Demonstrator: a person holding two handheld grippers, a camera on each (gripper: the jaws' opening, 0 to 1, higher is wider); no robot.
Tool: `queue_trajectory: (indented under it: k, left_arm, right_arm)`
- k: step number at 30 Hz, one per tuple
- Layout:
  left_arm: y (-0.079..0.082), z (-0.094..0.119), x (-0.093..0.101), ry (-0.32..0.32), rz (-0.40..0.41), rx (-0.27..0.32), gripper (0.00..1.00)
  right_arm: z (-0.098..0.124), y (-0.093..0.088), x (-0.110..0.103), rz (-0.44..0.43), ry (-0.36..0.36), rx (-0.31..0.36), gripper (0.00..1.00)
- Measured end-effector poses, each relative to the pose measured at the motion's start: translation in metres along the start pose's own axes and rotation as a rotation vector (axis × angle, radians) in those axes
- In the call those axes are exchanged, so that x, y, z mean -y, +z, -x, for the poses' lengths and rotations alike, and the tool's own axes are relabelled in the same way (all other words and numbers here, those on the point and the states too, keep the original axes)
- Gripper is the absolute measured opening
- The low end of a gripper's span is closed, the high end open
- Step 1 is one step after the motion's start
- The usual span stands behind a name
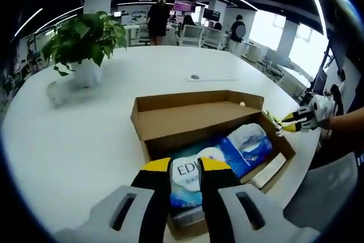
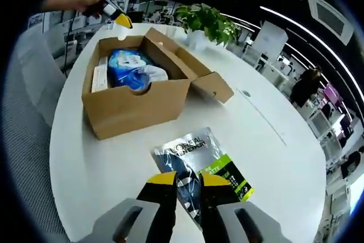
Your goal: Operate the shoe box by opening the lid, removing the specified soft item, and placing it in the target area until the item is outside and the box remains undamaged.
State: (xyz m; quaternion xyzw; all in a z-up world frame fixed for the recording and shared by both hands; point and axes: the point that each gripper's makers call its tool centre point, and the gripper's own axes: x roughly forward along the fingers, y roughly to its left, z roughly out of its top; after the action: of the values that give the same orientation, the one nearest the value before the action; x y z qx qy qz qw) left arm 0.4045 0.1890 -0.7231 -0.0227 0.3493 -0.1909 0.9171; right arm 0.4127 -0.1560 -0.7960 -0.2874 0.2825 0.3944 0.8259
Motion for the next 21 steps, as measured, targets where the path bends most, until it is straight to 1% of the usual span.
queue_trajectory:
  k: [2, 3, 9, 14, 17, 21]
  left_arm:
    - [-0.002, 0.002, -0.002, 0.008, -0.003, -0.001, 0.17]
    - [-0.004, 0.003, -0.003, 0.011, -0.005, -0.005, 0.17]
    - [-0.014, 0.008, -0.008, 0.026, -0.005, -0.016, 0.18]
    - [-0.021, 0.011, -0.011, 0.044, -0.011, -0.022, 0.18]
    - [-0.024, 0.013, -0.015, 0.059, -0.011, -0.024, 0.18]
    - [-0.03, 0.016, -0.02, 0.083, -0.02, -0.035, 0.18]
  right_arm:
    - [0.001, 0.004, 0.0, -0.019, 0.0, 0.008, 0.13]
    - [0.003, 0.008, -0.001, -0.041, 0.001, 0.014, 0.13]
    - [0.006, 0.031, -0.006, -0.128, 0.016, 0.07, 0.15]
    - [0.006, 0.044, -0.012, -0.151, 0.027, 0.092, 0.16]
    - [0.006, 0.055, -0.018, -0.163, 0.041, 0.109, 0.16]
    - [0.004, 0.067, -0.028, -0.152, 0.062, 0.124, 0.17]
